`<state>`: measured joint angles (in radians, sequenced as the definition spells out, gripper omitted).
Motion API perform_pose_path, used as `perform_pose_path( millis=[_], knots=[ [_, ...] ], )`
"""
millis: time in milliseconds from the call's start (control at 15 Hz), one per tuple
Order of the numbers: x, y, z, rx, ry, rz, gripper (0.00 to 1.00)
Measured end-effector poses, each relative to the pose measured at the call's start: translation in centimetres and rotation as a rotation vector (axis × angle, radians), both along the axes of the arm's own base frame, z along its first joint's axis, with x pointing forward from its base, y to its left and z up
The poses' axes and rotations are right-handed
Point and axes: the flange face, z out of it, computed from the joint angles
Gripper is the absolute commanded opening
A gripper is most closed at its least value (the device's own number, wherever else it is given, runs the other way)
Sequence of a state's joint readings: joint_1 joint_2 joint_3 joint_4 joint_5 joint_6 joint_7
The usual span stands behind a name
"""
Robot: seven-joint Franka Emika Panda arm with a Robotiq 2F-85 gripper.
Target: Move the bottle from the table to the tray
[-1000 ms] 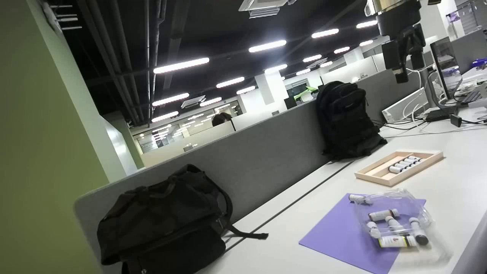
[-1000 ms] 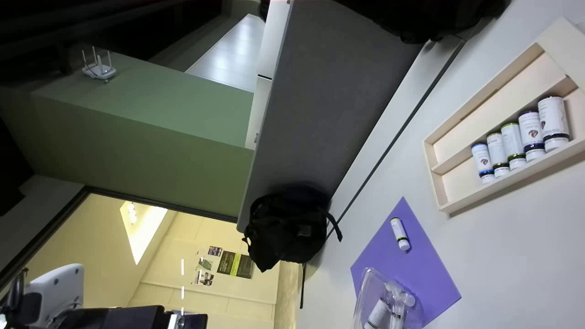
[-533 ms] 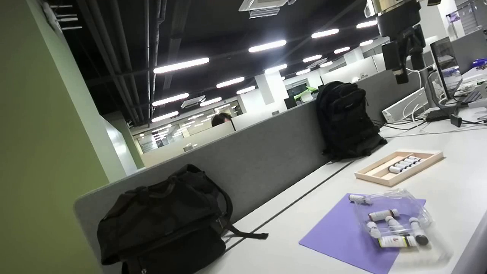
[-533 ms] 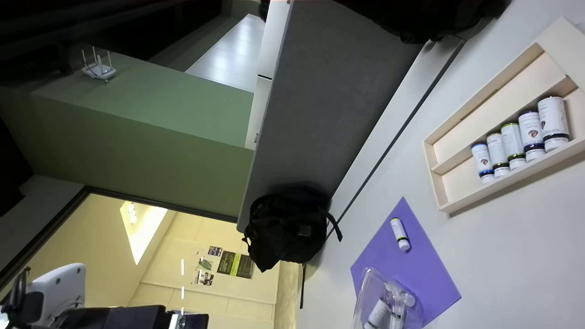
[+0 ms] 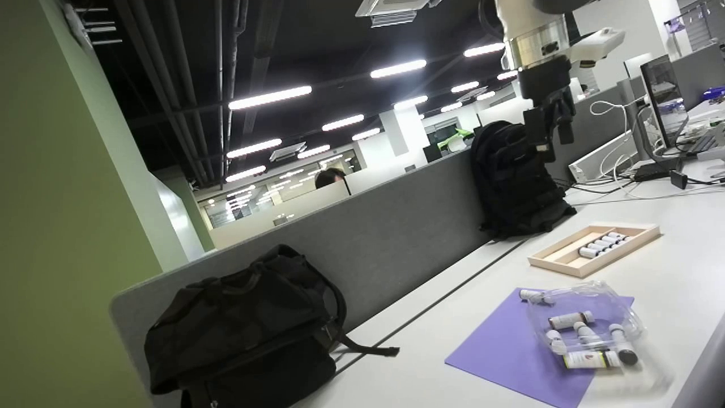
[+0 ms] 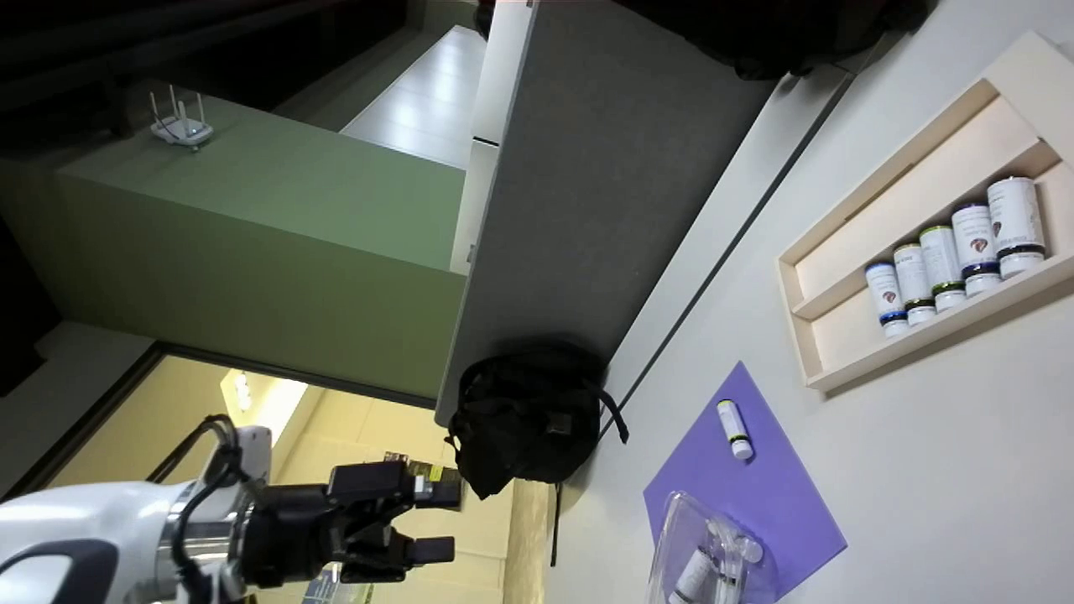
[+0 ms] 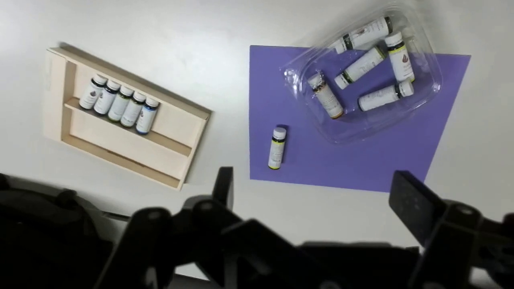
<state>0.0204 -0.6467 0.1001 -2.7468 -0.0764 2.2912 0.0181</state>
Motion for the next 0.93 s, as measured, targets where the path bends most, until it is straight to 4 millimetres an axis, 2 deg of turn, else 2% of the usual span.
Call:
perform_pose_path(
  millis=[333, 467, 933],
  knots=[
    [6.7, 2.5, -3.2, 0.004, 0.070, 0.067, 1.00],
    [8.5, 2.9, -4.0, 0.005, 0.090, 0.073, 1.00],
    [9.0, 2.8, -4.1, 0.005, 0.092, 0.072, 1.00]
  ],
)
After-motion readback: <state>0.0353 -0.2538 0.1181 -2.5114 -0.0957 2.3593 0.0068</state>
